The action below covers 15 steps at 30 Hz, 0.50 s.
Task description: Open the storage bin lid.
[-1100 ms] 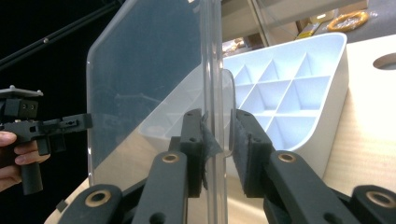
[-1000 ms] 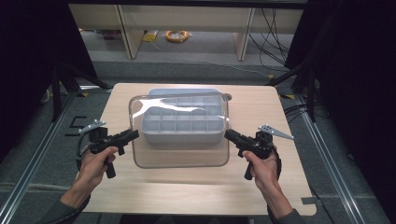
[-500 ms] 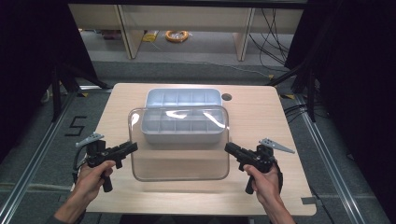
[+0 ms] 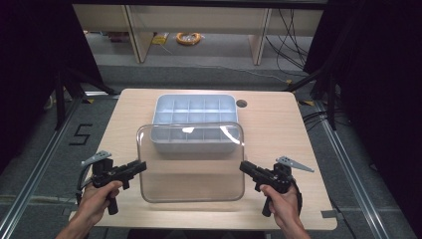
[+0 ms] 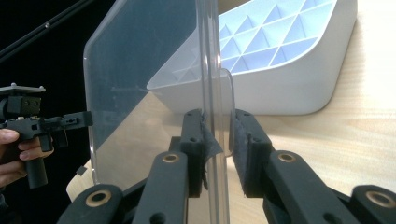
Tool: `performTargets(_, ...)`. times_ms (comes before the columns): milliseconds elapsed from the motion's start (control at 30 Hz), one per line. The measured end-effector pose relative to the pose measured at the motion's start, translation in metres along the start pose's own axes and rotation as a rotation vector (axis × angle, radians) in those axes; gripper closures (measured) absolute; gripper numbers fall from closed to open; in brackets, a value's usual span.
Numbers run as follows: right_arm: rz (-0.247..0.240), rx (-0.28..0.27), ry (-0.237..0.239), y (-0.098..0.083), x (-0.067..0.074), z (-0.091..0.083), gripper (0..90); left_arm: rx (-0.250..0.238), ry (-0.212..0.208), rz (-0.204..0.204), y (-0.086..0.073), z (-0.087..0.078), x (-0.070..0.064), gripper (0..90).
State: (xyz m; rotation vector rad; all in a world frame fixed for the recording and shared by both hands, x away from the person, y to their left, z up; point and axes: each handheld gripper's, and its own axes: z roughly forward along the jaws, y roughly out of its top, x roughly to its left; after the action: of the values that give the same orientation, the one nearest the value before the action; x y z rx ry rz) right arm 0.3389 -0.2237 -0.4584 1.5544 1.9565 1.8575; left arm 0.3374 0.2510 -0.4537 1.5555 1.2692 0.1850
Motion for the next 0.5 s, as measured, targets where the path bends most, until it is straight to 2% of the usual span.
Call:
performTargets(33,-0.026,0.004,-0.013,-0.001,-0.002,0.0,75.9,-0.001,-0.005,0.002,-0.002,0.0,0.0,64.5)
performTargets(100,-0.026,0.008,-0.013,-0.004,-0.003,0.0,75.8,0.017,0.002,0.003,-0.005,-0.001,0.0,64.7)
performTargets(200,-0.019,0.013,-0.012,-0.007,-0.004,-0.001,75.9,0.016,-0.01,-0.002,-0.008,0.001,0.001,64.7)
performTargets(233,0.015,0.021,-0.01,-0.01,-0.002,-0.002,75.9,0.023,-0.001,-0.002,-0.01,0.001,0.001,64.6)
performTargets(267,-0.006,0.027,-0.01,-0.012,-0.005,-0.002,75.8,0.032,0.002,-0.002,-0.01,0.0,0.001,64.7)
performTargets(300,0.012,0.033,-0.019,-0.014,-0.005,-0.003,75.8,0.032,-0.003,-0.004,-0.011,0.0,0.001,64.8)
performTargets(333,-0.008,0.033,-0.021,-0.016,-0.007,-0.003,75.7,0.037,-0.001,-0.004,-0.012,0.0,0.001,64.8)
performTargets(367,0.031,0.041,-0.013,-0.017,-0.005,-0.004,75.6,0.028,-0.007,0.003,-0.013,0.001,0.0,64.8)
performTargets(400,0.031,0.041,-0.013,-0.017,-0.005,-0.004,75.6,0.028,-0.007,0.003,-0.013,0.001,0.0,64.8)
performTargets(467,0.001,0.036,-0.021,-0.02,-0.01,-0.003,75.5,0.038,-0.002,0.008,-0.014,-0.001,-0.002,64.9)
performTargets(500,0.019,0.048,-0.023,-0.023,-0.009,-0.005,75.5,0.052,0.002,0.013,-0.015,-0.002,-0.002,65.0)
